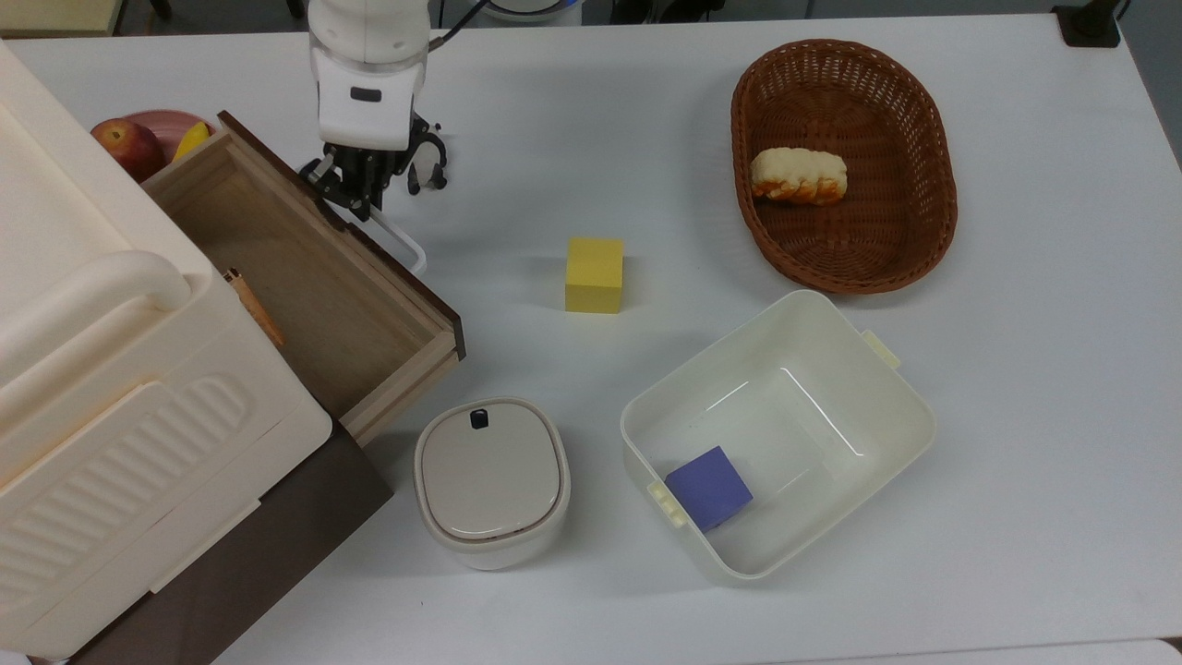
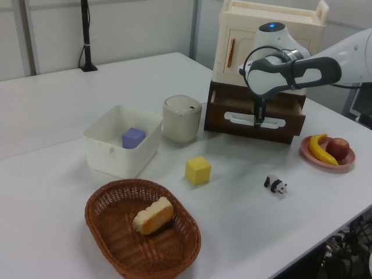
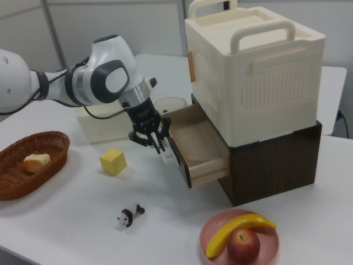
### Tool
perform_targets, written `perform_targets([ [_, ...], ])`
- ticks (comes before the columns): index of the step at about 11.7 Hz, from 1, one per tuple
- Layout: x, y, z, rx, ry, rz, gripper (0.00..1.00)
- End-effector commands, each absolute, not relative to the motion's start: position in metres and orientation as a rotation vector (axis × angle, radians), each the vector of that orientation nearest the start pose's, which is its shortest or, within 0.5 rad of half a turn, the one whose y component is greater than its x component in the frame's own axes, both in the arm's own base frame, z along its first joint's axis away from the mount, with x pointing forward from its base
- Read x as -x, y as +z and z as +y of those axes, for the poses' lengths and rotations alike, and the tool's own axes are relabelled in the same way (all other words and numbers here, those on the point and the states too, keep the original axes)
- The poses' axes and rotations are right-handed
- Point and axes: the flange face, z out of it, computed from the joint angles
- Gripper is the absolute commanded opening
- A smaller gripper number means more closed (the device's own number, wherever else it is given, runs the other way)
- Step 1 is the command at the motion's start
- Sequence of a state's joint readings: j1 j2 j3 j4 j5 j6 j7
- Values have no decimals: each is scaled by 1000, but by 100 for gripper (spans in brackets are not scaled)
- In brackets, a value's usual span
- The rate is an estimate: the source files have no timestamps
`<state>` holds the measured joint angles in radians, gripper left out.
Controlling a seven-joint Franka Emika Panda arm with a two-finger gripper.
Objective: Slide the drawer open
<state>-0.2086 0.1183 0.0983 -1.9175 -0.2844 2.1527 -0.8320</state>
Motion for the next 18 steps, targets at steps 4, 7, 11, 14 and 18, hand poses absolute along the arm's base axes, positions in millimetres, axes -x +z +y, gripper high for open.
perform_targets([
  [4,-598,439,-66,3067,49,-1429,14],
  [7,-603,477,-76,3113,88,-1324,16],
  [11,-602,478,-73,3119,92,-1307,16],
  [14,-586,506,-50,3175,121,-972,69],
  [18,-575,560,10,3191,174,-264,100],
])
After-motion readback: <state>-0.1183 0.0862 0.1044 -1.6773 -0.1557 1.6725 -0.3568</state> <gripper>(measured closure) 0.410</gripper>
